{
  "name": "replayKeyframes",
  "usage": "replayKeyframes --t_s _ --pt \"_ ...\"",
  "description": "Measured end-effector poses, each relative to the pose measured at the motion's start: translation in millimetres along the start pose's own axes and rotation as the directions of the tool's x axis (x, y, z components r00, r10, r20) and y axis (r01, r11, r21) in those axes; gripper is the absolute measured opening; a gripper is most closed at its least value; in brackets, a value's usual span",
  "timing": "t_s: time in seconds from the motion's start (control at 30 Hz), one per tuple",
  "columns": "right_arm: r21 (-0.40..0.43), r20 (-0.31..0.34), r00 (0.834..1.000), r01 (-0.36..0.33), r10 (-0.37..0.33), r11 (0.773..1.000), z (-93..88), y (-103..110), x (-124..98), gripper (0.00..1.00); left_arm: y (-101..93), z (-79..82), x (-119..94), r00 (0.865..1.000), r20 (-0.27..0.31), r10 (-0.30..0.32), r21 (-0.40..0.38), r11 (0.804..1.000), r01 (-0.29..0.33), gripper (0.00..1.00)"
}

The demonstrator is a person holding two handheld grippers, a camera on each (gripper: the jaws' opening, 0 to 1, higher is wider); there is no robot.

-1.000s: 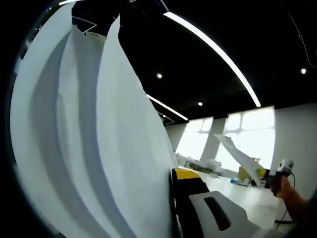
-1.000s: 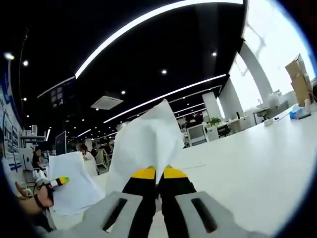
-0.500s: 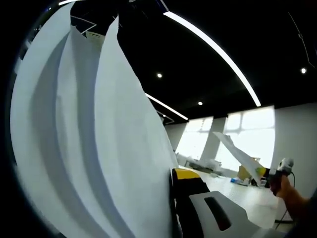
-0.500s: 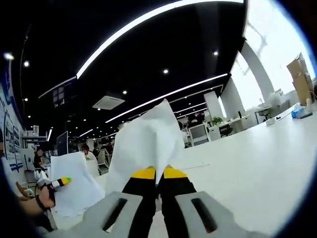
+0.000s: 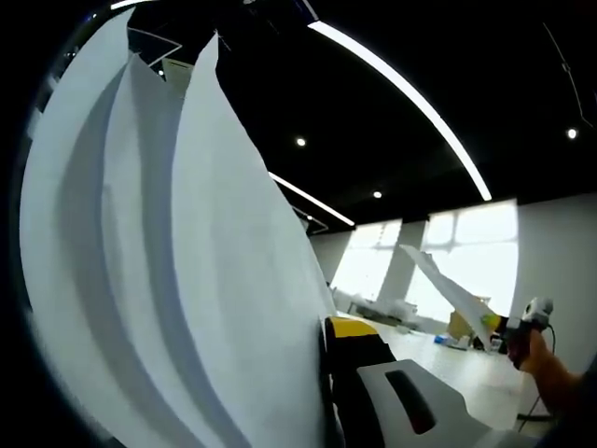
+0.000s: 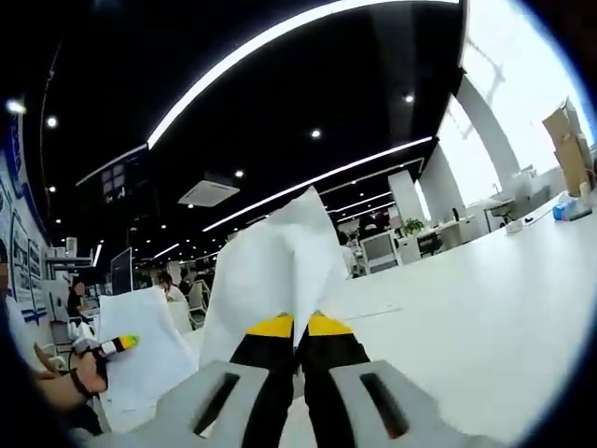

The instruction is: Organize the stack of printing papers by aligning and flattening the scattered papers on the table

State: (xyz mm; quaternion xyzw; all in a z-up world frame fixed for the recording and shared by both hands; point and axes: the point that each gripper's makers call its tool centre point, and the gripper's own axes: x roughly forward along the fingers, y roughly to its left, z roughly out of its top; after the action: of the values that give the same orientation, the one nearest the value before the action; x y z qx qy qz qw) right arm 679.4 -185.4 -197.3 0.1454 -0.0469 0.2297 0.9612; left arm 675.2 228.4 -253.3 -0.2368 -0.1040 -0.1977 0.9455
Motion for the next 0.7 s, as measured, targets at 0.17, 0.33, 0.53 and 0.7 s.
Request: replayKeyframes --t_s 0.17,0.33,0.53,0.7 --pt "-0.003 0.001 1.000 -0.016 0.016 1.000 -1.1 6 3 0.00 0.2 0.6 0 1.000 0.002 0.000 -0.004 1.000 0.000 0.09" --pt "0.001 0.002 1.000 -0.020 0.020 1.000 -1.4 8 4 0.00 0.9 1.0 0 1.000 0.003 -0.001 -0.005 1.000 0.001 0.09" --pt "0.003 -0.001 1.000 -0.026 0.026 1.000 -3.2 11 6 0.00 1.2 1.5 0 1.000 0.005 -0.001 -0.007 1.000 0.001 0.09" --pt "0.007 0.000 0.999 -0.032 0.032 0.999 -4.1 15 8 0.00 1.3 1.6 0 1.000 0.005 -0.003 -0.008 1.000 0.003 0.10"
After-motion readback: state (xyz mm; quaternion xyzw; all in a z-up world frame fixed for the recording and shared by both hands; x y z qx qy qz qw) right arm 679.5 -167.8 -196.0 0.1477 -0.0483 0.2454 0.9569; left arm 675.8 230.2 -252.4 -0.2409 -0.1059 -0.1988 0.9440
